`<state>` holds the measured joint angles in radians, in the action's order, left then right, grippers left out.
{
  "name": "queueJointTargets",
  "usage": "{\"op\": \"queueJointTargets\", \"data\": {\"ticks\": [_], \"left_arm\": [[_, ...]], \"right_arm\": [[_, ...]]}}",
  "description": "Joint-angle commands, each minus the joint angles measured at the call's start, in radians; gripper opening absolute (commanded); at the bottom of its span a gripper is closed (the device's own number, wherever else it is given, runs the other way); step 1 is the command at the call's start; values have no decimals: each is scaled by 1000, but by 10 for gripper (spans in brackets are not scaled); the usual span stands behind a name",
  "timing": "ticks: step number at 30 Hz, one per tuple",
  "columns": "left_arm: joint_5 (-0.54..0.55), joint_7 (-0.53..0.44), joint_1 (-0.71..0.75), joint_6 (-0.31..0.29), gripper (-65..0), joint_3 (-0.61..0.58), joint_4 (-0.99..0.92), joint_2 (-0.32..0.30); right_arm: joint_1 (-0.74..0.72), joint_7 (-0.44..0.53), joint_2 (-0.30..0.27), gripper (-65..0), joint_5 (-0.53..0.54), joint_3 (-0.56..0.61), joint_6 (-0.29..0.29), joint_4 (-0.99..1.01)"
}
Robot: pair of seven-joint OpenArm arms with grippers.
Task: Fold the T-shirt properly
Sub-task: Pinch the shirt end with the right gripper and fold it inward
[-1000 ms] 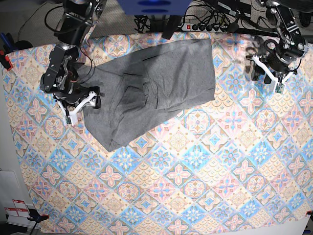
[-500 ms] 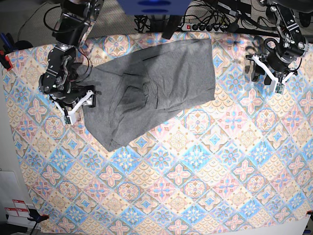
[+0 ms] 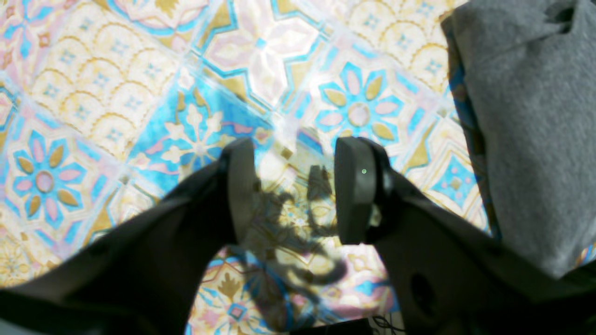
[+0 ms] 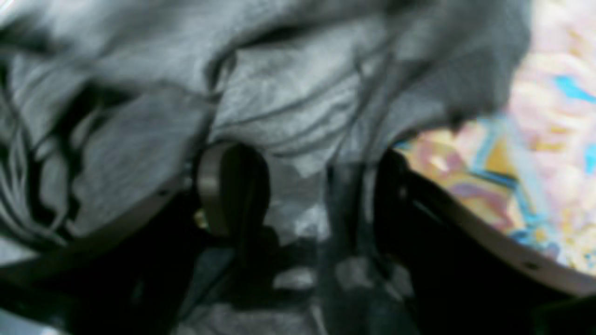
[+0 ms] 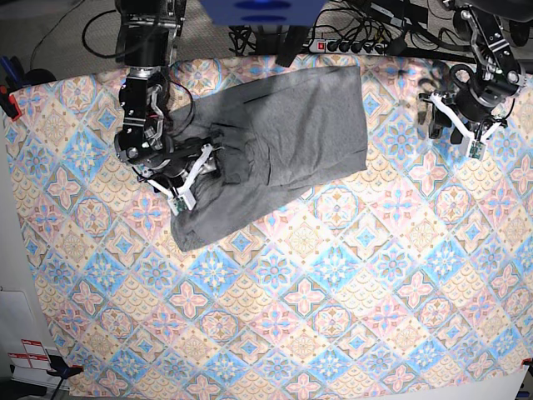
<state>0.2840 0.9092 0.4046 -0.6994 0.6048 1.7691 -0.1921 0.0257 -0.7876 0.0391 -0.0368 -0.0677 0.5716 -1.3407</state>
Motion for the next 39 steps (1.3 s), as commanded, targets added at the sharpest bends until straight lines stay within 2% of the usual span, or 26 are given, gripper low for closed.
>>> {"op": "queueJointTargets", "data": {"ticks": [1,5,8,10,16,19,20,23,28,32,39], "left_arm": [[5,-12,-2,1,-383,5,18,-11],[4,-15,-2,1,-383,5,18,-11],[4,-12,-2,1,-383,5,18,-11],[4,-11,-2,1,-383,4,18,-11],[2,-9,-5,1,-383,-1,12,-10],[2,-9,-5,1,-383,-1,12,-10],[2,-9,-5,1,-383,-1,12,-10],[2,-9,-5,1,-383,-1,12,-10],[1,-11,-3,1,-383,-1,10,-10],[-1,-9,-3,1,-383,-1,10,-10],[-1,-9,-3,1,-383,-1,10,-10]], "right_arm": [[7,-56,3,-330,-1,9,17,-10],[12,-66,3,-469,-4,3,15,-38],[7,-108,3,-564,-8,-63,15,-64],[7,-128,3,-599,-10,-119,15,-99],[12,-145,3,-604,-10,-211,3,-300],[6,-194,-2,-604,-12,-211,-94,-346],[1,-204,-5,-604,-12,-211,-104,-348],[-34,-237,-12,-604,-12,-214,-104,-351],[12,-264,-5,-604,-12,-209,-104,-435],[102,-266,-3,-604,-5,-110,-104,-575],[185,-252,15,-604,-7,27,-104,-581]]}}
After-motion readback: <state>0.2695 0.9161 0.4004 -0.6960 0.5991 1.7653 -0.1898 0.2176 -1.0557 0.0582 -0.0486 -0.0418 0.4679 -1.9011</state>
